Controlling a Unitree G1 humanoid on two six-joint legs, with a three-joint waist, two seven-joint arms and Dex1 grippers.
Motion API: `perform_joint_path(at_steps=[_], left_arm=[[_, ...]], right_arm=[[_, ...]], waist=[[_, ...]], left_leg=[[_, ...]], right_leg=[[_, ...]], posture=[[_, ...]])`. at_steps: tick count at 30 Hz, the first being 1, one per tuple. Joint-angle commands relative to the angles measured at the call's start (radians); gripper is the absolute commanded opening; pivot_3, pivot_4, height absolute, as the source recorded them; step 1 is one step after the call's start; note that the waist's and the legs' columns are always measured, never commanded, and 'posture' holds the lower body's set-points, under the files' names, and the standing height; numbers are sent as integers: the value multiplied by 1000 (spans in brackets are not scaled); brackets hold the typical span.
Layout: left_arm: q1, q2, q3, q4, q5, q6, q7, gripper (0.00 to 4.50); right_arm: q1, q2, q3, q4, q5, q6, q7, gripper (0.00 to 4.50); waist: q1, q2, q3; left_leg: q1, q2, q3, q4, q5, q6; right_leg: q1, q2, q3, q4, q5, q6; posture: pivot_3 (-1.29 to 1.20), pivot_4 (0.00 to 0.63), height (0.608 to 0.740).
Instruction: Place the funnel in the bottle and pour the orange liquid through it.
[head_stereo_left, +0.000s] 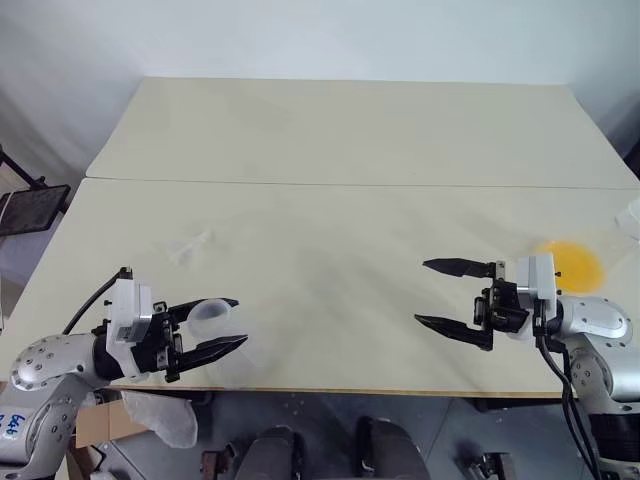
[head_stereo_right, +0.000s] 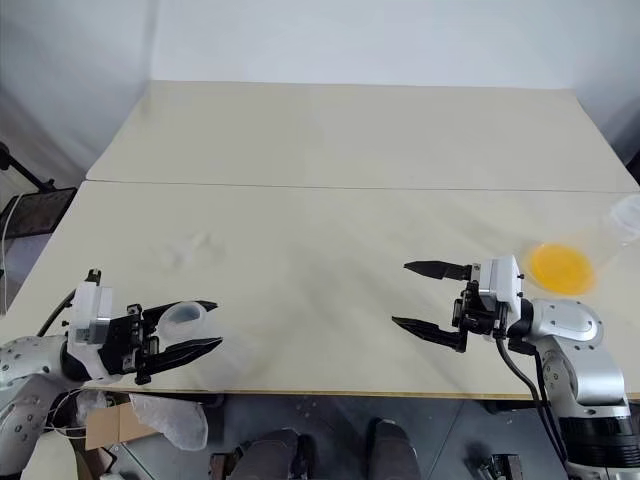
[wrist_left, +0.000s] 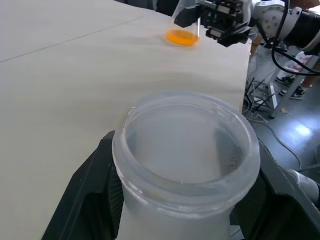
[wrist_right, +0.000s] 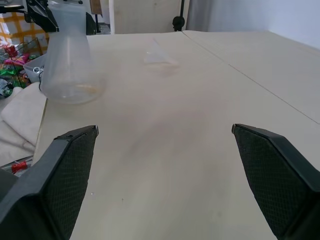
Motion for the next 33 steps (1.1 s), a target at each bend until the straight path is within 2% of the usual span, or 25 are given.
perform_joint_path(at_steps=[1, 4, 9, 10, 12, 14, 23, 27, 33], left_arm=[[-79, 4, -37, -14, 9, 17, 39, 2397], [-229, -22, -96, 14, 22, 74, 134, 2397], [-522, -67, -302, 139, 154, 135, 189, 2397], [-571, -98, -336, 168, 173, 111, 178, 2397], [-710, -237, -423, 301, 230, 42, 185, 2397], [-821, -336, -481, 423, 260, 46, 173, 2397], [-1049, -579, -592, 953, 496, -340, 121, 2397], [-1102, -654, -598, 1103, 561, -477, 131, 2397], [-1173, -720, -558, 1269, 589, -564, 147, 2397]], right_arm=[[24, -1, -51, -44, 6, -21, -24, 4500], [63, -8, -90, -68, 8, -22, -55, 4500], [182, -8, -205, -130, 6, -27, -127, 4500], [210, -4, -229, -144, 2, -32, -143, 4500], [298, 24, -303, -186, -10, -55, -194, 4500], [374, 58, -356, -236, -11, -66, -249, 4500], [626, 218, -406, -435, -55, -120, -400, 4500], [692, 273, -402, -491, -75, -145, -451, 4500], [742, 312, -380, -535, -95, -162, -493, 4500]], waist=[[4, 0, 0], [22, 0, 0], [27, 0, 0], [31, 0, 0], [36, 0, 0], [51, -2, 0], [42, -2, 0], [51, -2, 0], [59, -2, 0]], left_leg=[[0, 0, 0, 0, 0, 0], [0, 0, -1, 0, 0, 0], [0, -3, -1, 2, 1, 1], [0, -4, -1, 2, 1, 1], [0, -5, 1, 2, 1, 2], [-1, -7, 1, 3, 2, 4], [-3, -5, 9, 4, 3, 5], [-3, -6, 11, 4, 4, 6], [-3, -8, 10, 5, 4, 8]], right_leg=[[0, 0, 0, 0, 0, 0], [0, 0, 0, 1, 0, 0], [0, 3, -2, 5, 1, 1], [0, 4, -3, 5, 1, 2], [0, 4, -4, 4, 2, 3], [0, 4, -6, 3, 2, 4], [-2, 6, -3, 0, 3, 6], [-1, 5, -1, -2, 3, 6], [-1, 3, -1, -4, 3, 7]], posture=[[0, 150, 740], [0, 150, 740], [0, 150, 740], [0, 150, 740], [0, 150, 740], [0, 150, 740], [0, 150, 740], [0, 150, 740], [0, 150, 740]])
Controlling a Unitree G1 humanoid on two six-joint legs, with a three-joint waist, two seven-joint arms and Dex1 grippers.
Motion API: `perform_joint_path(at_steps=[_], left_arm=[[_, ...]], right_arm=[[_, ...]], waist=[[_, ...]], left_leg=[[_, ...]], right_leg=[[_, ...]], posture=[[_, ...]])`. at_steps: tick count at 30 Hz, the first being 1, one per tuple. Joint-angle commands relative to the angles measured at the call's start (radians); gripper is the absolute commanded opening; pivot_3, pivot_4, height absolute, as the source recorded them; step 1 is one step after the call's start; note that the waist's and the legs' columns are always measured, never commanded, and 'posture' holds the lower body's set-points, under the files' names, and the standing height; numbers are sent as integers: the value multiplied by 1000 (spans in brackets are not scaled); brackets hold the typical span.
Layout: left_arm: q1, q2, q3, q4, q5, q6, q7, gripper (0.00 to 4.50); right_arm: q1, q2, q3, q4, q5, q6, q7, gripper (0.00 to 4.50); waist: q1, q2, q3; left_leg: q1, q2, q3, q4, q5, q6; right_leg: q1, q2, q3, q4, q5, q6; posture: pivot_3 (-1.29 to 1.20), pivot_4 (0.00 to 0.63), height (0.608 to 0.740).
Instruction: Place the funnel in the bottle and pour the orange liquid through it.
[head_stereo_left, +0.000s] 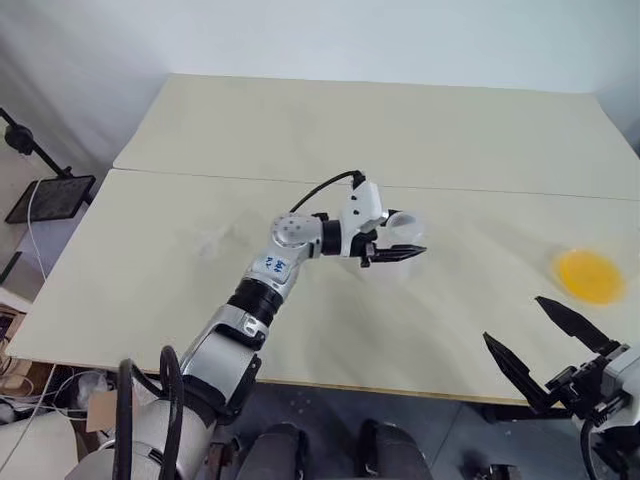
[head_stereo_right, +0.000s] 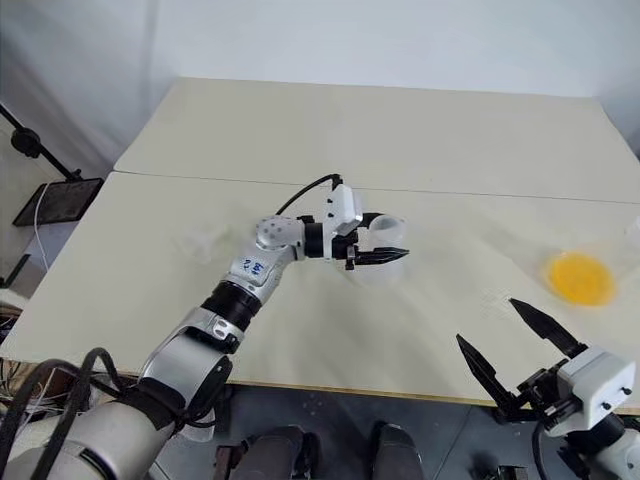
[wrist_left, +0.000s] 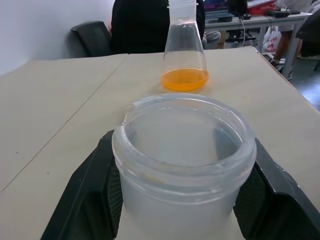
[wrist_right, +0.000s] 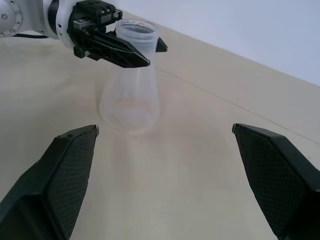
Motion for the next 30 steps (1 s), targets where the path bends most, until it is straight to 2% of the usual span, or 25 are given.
perform_joint_path(at_steps=[1, 7, 8, 12, 13, 18, 30], left_arm=[[-40, -32, 17, 80, 35, -58, 21, 2397], [-68, -66, 37, 125, 44, -75, -12, 2397], [-67, -63, 46, 120, 38, -68, -22, 3125], [-27, -33, 79, 53, -5, -37, -95, 4313], [-17, -26, 86, 35, -12, -26, -107, 4485], [52, 22, 109, -81, -42, 25, -149, 4485], [182, 99, 173, -227, -45, 17, -59, 4485]], right_arm=[[20, 10, 5, -48, -10, -29, -27, 4500], [10, 4, 30, -46, -19, -37, -49, 4500], [5, 2, 32, -44, -19, -38, -50, 4500], [-25, -9, 45, -25, -21, -35, -49, 4500], [-33, -12, 48, -21, -21, -34, -47, 4500], [-94, -37, 70, 11, -18, -25, -40, 4500], [-200, -81, 101, 93, -12, -20, -20, 4500]], waist=[[1, 0, 0], [8, 0, 0], [9, 0, 0], [1, 0, 0], [-4, 0, 0], [-15, 0, 0], [-13, 0, 0]], left_leg=[[0, 0, 0, 0, 0, 0], [0, 0, 0, 0, 0, 1], [0, -1, 0, 0, 0, 1], [-3, -1, 0, 0, 0, 2], [-3, 0, 0, 0, 0, 2], [-3, 0, -1, 1, 0, 2], [-3, 0, -3, 3, 0, 2]], right_leg=[[0, 0, 0, 0, 0, 0], [0, -1, 0, 0, 0, 0], [0, -1, 0, 0, 0, 0], [-3, 0, 0, 1, 0, 0], [-3, 0, -1, 1, 0, 0], [-3, 0, -1, 2, 0, 0], [-2, -1, -2, 4, 0, 1]], posture=[[0, 150, 740], [0, 150, 740], [0, 150, 740], [0, 150, 740], [0, 150, 740], [0, 150, 740], [0, 150, 740]])
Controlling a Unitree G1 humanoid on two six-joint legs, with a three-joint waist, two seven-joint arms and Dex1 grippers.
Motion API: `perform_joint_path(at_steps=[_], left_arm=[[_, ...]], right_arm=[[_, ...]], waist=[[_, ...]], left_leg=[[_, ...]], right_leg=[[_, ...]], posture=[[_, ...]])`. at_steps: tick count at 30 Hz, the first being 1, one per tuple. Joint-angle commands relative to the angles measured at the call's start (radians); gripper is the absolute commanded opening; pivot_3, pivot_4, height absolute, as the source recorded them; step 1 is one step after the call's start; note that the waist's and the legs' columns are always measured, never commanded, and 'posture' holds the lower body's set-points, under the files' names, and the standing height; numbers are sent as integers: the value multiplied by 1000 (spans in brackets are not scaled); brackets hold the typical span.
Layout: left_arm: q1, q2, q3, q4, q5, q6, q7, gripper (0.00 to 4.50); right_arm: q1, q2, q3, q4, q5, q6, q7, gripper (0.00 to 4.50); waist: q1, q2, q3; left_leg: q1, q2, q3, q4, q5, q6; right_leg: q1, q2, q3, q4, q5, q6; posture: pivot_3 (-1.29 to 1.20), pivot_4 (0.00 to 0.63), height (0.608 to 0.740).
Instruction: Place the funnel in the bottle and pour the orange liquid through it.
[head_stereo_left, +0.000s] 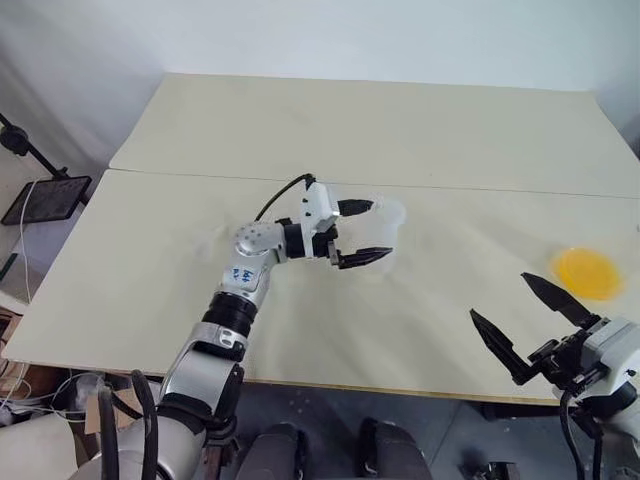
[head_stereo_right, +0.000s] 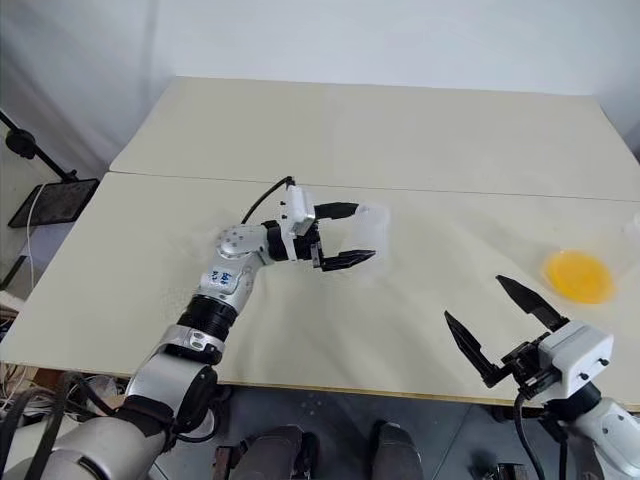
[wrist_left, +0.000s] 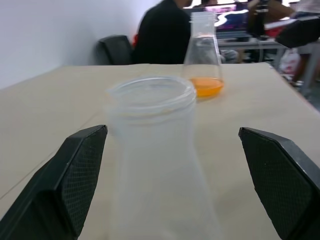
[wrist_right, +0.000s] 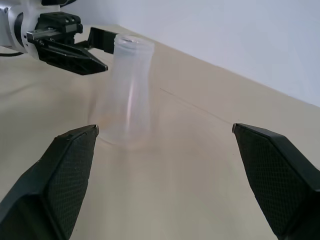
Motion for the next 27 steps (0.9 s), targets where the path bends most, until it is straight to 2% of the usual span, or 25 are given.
perform_joint_path(at_steps=[1, 5, 12, 20, 23, 27], left_arm=[[7, -3, 1, -45, -7, -3, 19, 4485], [-4, -23, -8, -32, -6, 19, 34, 4485], [87, 49, 32, -193, -59, 124, 33, 4485], [355, 224, 105, -499, -102, 230, 73, 4485], [492, 288, 172, -587, -103, 201, 104, 4485], [651, 335, 303, -686, -170, 269, 180, 4485]], right_arm=[[-22, -19, 9, 7, 16, -6, 11, 4500], [-51, -25, 25, 22, 17, -3, 16, 4500], [-44, -29, 39, 23, 19, -6, 32, 4500], [-146, -86, 83, 65, 67, 25, 96, 4500], [-210, -113, 133, 85, 85, 50, 141, 4500], [-310, -133, 198, 129, 94, 67, 201, 4500]], waist=[[2, 0, 0], [2, 0, 0], [-5, 0, 0], [-26, 1, 0], [-27, 1, 0], [-29, 1, 0]], left_leg=[[0, 0, 0, 0, 0, 0], [-1, -1, -1, 1, 0, 0], [-2, 0, -3, 2, 0, 0], [0, 0, -5, 2, 0, 0], [1, 1, -6, 2, -1, -1], [1, 1, -8, 2, -1, -2]], right_leg=[[0, 0, 0, 0, 0, 0], [0, 0, 0, 0, 0, 1], [0, 0, -1, 2, 0, 1], [0, -1, -1, 4, 0, 1], [1, -1, 1, 5, 0, 1], [1, -2, 3, 5, 0, 0]], posture=[[0, 150, 740], [0, 150, 740], [0, 150, 740], [0, 150, 740], [0, 150, 740], [0, 150, 740]])
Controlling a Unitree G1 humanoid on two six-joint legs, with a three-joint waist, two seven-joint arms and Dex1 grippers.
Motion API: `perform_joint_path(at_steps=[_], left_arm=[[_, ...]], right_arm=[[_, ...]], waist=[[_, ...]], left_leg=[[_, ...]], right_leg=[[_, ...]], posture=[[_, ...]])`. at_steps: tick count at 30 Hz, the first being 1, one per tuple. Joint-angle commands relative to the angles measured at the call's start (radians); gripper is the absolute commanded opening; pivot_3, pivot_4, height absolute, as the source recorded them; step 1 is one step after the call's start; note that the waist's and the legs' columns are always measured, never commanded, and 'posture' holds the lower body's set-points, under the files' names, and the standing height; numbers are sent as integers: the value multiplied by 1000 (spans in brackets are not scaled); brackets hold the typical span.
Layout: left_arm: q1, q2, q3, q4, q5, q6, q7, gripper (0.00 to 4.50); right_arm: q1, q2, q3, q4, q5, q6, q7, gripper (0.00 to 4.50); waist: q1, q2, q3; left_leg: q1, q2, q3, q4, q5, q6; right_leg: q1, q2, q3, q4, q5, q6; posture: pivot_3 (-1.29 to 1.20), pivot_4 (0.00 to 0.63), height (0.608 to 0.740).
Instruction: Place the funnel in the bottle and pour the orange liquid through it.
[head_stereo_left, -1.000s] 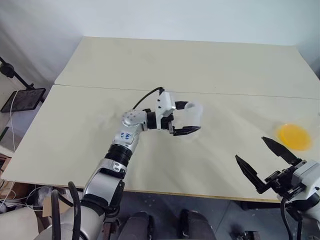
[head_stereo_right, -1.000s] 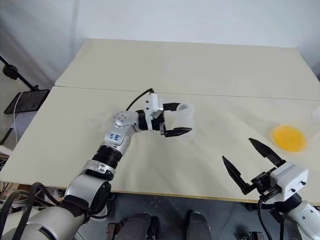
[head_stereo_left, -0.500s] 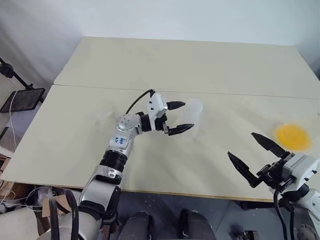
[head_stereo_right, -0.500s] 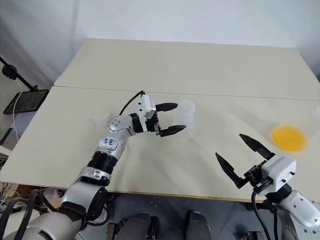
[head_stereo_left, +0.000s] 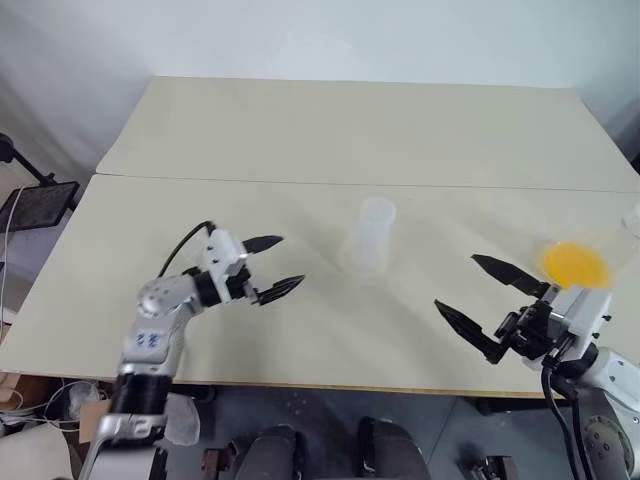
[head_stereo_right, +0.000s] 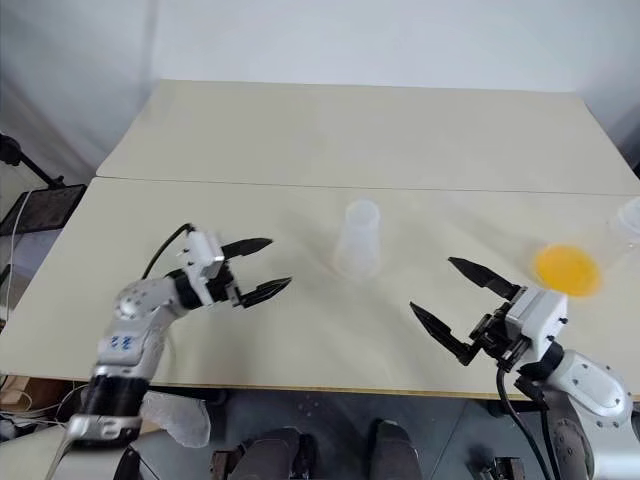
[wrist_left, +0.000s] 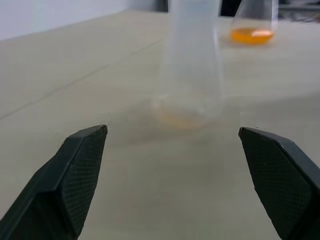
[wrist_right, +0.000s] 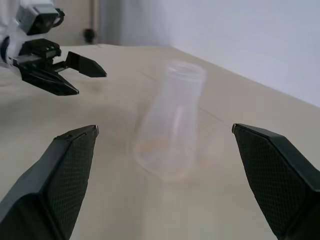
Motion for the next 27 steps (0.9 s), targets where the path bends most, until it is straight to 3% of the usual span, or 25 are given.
perform_joint_path(at_steps=[1, 6, 9, 14, 20, 27], left_arm=[[90, 26, 115, -115, -63, 29, 74, 4485], [284, 18, 279, -187, -86, 40, 197, 4485], [462, -43, 424, -229, -112, 14, 288, 4485], [639, -114, 555, -249, -161, -28, 344, 4485], [718, -135, 550, -307, -170, -50, 356, 4485], [568, -85, 401, -394, -133, 69, 435, 4485]], right_arm=[[-69, -19, 37, 22, 26, 6, 52, 4500], [-172, -34, 106, 70, 37, 38, 130, 4500], [-245, -37, 153, 116, 34, 56, 184, 4500], [-319, -24, 185, 170, 25, 49, 241, 4500], [-340, -17, 193, 227, 7, 17, 288, 4500], [-354, 6, 194, 268, -16, -21, 289, 4500]], waist=[[2, 0, 0], [0, 0, 0], [-7, 0, 0], [-5, -1, 0], [8, -1, 0], [3, -1, 0]], left_leg=[[0, 0, 0, 0, 0, 0], [0, 0, -6, 1, -1, -2], [0, 0, -6, 0, -2, -3], [-1, 1, -6, -1, -2, -3], [-1, 1, -7, 2, -7, -7], [0, 1, -7, 2, -8, -3]], right_leg=[[0, -1, 0, 0, 0, 0], [2, -6, -2, -1, 0, 0], [1, -6, -2, -2, 0, 0], [2, -6, -3, -4, -1, -1], [5, -8, -4, -11, -1, -2], [4, -7, -4, -9, -1, -2]], posture=[[0, 150, 740], [0, 150, 740], [0, 150, 740], [0, 150, 740], [0, 150, 740], [0, 150, 740]])
